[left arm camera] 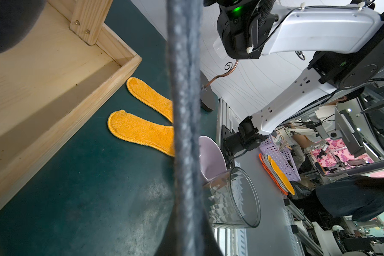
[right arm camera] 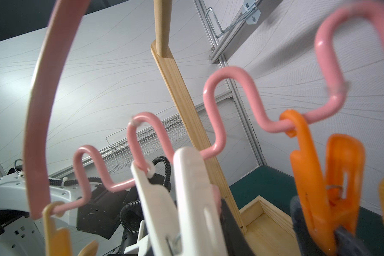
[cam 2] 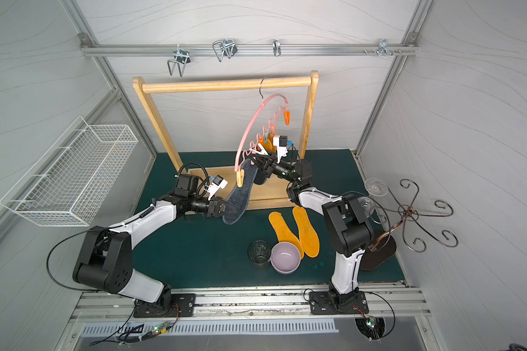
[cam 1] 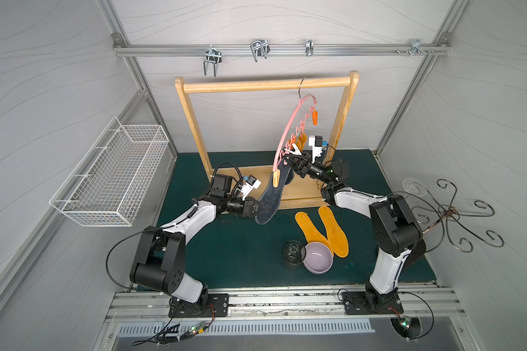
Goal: Take the shoe insoles off the hanger
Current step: Open the clamp at the hanger, then place the insole at the center of the board.
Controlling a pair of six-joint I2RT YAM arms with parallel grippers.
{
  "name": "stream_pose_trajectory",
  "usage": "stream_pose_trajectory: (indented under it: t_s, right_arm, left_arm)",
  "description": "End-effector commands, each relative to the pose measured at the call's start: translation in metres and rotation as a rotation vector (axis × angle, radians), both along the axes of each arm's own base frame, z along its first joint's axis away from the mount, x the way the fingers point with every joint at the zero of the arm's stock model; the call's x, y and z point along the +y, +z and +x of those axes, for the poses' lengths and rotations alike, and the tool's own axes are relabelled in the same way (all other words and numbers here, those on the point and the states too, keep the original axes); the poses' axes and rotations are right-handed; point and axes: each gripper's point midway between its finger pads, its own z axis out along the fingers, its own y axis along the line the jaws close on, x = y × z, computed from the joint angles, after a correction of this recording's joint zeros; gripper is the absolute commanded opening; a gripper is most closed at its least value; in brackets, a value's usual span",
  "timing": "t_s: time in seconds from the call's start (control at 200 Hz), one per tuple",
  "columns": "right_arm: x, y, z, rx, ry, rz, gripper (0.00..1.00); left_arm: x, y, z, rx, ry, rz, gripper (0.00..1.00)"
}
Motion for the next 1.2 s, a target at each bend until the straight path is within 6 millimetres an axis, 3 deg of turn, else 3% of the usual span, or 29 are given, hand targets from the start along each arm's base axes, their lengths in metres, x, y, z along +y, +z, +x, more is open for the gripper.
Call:
stream_pose_trajectory:
  t_s: [0.0,0.065,0.14,0.43,0.7,0.955,1.065,1.195]
  right_arm:
    - [-0.007,-0.006,0.01,0.024,-0.047,0.019,0.21]
    - [-0.006,-0.008,0.011,0.035,-0.045,0.02,0.2]
    - [-0.005,-0.009,0.011,0.044,-0.034,0.019,0.22]
    - [-0.009,-0.025,0.01,0.073,-0.052,0.0,0.45]
    - [-0.011,-0.043,0.002,0.118,-0.046,-0.022,0.48]
    - [-0.016,-0.072,-0.014,0.166,-0.057,-0.066,0.52]
    - [-0.016,-0.081,-0.024,0.189,-0.045,-0.082,0.67]
    - [-0.016,-0.095,-0.032,0.24,-0.058,-0.091,0.69]
  left_arm:
    - [0.0,-0.017,0.004,-0.022,0.012,0.016,0.0]
    - [0.0,-0.036,0.008,0.03,0.052,0.011,0.0]
    - [-0.001,-0.045,0.013,0.041,0.081,0.009,0.0]
    - [-0.001,-0.039,0.015,0.007,0.084,0.035,0.0]
    - [-0.001,-0.034,0.016,-0.001,0.087,0.029,0.0]
    - [-0.001,-0.033,0.017,-0.011,0.09,0.029,0.0]
    - [-0.001,-0.03,0.016,-0.016,0.088,0.027,0.0]
    - [-0.001,-0.027,0.015,-0.022,0.082,0.017,0.0]
